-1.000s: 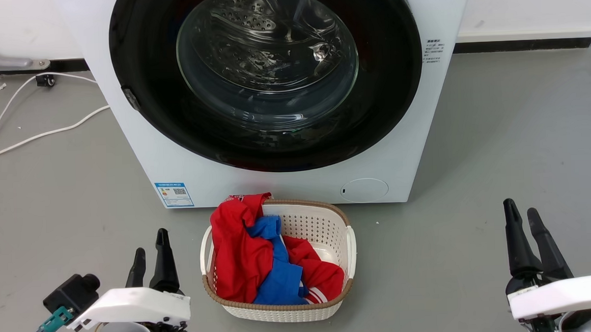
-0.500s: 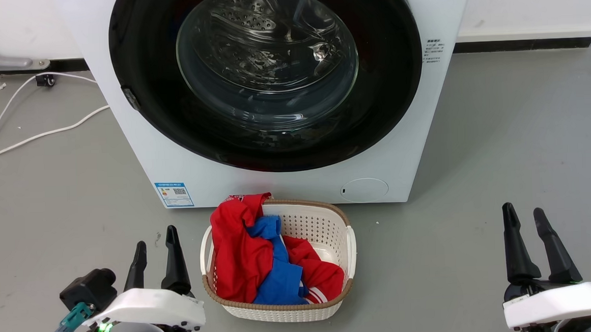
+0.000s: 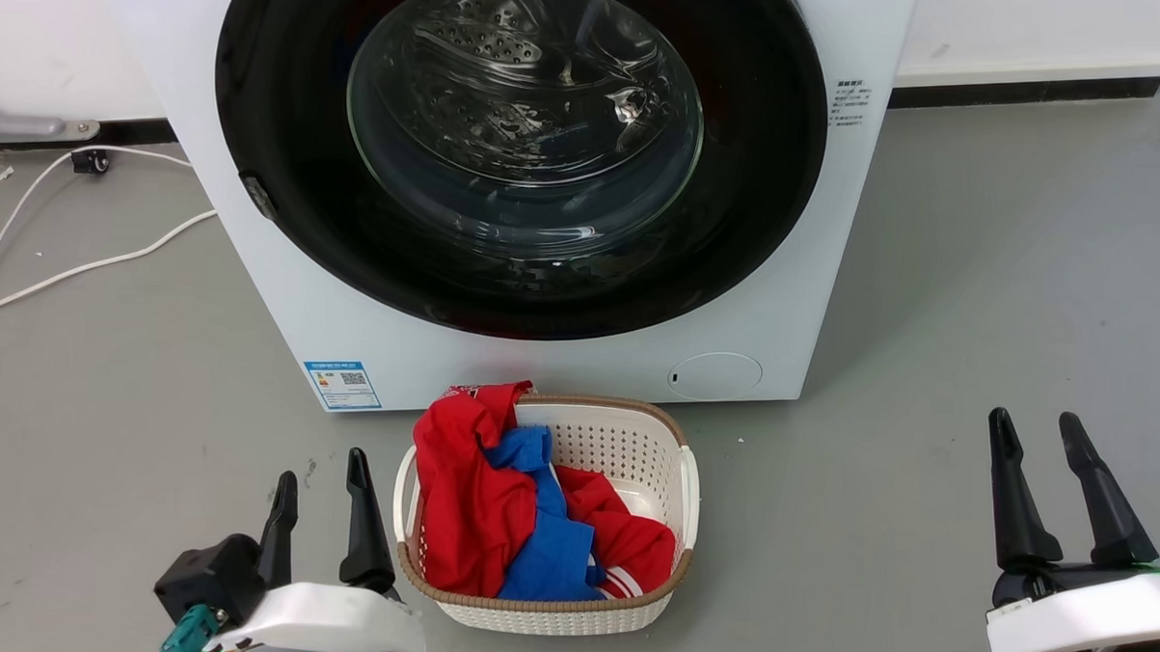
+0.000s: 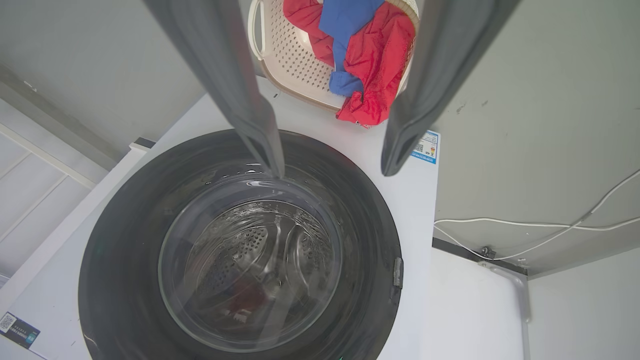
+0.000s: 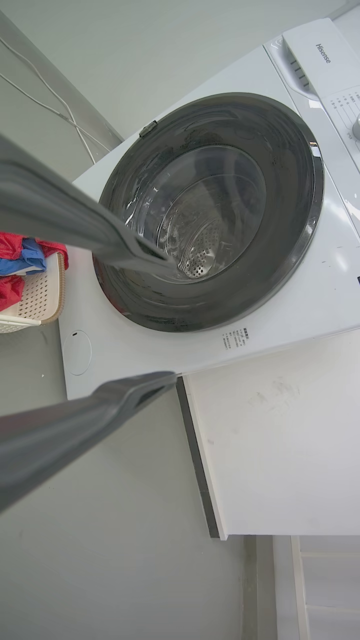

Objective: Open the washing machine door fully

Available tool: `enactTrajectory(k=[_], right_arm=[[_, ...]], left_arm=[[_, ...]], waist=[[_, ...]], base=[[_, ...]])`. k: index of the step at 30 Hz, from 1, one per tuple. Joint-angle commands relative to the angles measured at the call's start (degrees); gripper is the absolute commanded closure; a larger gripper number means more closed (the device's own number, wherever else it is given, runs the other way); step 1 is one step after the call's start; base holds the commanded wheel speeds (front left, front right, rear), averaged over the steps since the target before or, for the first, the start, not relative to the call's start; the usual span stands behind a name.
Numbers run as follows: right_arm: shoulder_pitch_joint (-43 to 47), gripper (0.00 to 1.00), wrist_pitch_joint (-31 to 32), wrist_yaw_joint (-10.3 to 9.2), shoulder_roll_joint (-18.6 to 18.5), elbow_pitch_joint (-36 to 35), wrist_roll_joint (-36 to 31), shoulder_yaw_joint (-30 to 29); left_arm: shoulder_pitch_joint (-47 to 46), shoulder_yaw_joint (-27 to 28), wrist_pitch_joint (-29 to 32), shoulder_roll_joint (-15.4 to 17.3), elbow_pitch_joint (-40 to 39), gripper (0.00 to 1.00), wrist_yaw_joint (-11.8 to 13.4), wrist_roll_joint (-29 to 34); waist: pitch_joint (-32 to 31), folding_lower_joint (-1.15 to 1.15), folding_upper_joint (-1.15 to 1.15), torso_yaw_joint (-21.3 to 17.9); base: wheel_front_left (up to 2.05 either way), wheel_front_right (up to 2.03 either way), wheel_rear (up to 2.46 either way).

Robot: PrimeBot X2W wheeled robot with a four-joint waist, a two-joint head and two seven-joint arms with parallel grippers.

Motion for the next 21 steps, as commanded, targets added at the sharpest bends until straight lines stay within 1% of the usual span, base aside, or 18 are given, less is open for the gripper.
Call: enactTrajectory(k=[1,21], right_arm=[[0.25,0.0,-0.76,0.1,-0.09,-1.0,-1.87,0.01],[2.39,0.0,-3.24,0.12,-0.05,-2.21,-9.29,-0.2]], left_arm=[[0.18,-0.36,-0.59,0.26,-0.75,0.0,-0.07,1.88],[2.03,-0.49,-3.14,-1.33,-0.32,0.0,-1.3,11.44]], waist=[[-0.05,0.0,0.0,0.0],[-0.08,0.0,0.0,0.05]], base=[[0.0,0.0,0.0],[0.0,0.0,0.0]])
